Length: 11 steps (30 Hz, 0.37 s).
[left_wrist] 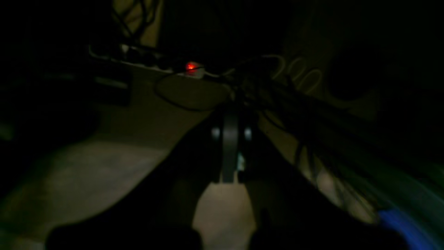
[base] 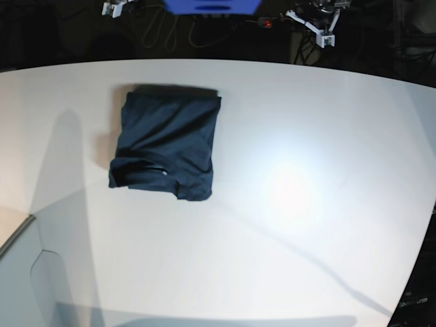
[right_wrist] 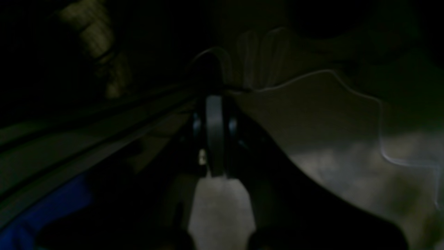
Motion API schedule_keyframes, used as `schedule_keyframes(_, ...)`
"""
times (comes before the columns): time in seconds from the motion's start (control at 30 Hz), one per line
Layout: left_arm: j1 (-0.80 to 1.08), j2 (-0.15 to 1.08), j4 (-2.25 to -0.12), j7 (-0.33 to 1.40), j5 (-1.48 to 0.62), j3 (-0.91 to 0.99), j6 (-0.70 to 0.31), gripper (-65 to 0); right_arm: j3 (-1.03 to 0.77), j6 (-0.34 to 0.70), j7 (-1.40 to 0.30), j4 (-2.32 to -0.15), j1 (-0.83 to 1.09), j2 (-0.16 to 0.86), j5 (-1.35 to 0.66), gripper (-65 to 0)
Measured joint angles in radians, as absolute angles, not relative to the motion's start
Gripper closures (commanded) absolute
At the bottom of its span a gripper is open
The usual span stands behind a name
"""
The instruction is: Layout the t-shirt on the table in an organized manner, then fold the t-shirt properly
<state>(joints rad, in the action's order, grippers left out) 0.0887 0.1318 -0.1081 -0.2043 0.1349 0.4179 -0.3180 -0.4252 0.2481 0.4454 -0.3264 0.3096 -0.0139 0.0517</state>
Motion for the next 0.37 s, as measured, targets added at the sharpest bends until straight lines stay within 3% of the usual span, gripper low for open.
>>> schedule_keyframes(0.17,0.088,0.13,-0.108,-0.206,0.131,0.348,-0.246,0.0,-0.424,-0.017,0.617,-0.13,0.247,-0.022,0.066,-0.6)
schedule_keyframes(0.37,0.066,0.103,-0.097,-0.201,0.131,0.343,-0.238,0.0,-0.352,-0.311,0.614,-0.115,0.234,-0.022,0.058,-0.9)
